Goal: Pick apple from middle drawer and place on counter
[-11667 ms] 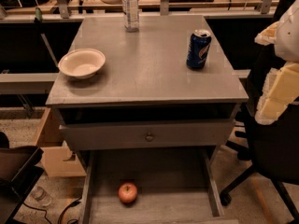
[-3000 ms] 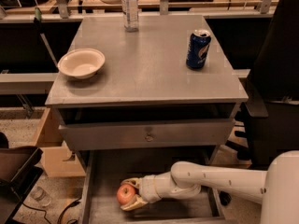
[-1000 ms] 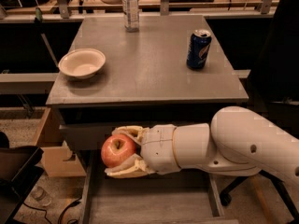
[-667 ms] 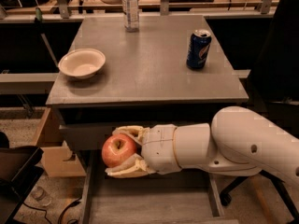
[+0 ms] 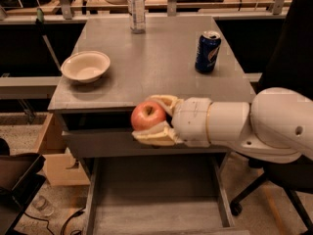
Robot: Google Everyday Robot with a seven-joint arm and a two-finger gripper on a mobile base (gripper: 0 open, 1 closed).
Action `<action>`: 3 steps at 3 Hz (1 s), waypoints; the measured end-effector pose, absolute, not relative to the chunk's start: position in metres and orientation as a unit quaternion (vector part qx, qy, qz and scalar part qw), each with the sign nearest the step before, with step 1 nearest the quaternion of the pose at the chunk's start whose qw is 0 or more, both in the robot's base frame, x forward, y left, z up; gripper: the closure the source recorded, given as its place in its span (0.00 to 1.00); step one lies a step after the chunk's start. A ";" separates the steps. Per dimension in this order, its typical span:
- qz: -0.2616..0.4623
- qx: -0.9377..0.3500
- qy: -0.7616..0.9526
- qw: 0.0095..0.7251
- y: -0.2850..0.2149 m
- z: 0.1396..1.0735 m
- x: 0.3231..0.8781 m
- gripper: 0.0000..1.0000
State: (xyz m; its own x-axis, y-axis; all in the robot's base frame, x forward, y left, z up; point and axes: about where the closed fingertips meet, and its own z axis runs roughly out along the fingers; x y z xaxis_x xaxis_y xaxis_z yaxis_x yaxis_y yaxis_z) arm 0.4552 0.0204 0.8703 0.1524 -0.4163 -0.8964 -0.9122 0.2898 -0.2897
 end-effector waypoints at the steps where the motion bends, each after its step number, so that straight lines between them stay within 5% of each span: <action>1: 0.218 -0.525 0.611 0.551 -0.009 0.900 0.498 1.00; 3: 0.178 -0.481 0.647 0.565 -0.045 0.950 0.656 1.00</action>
Offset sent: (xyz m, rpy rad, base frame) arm 0.2006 -0.0788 0.0848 0.0631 -0.0692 -0.1900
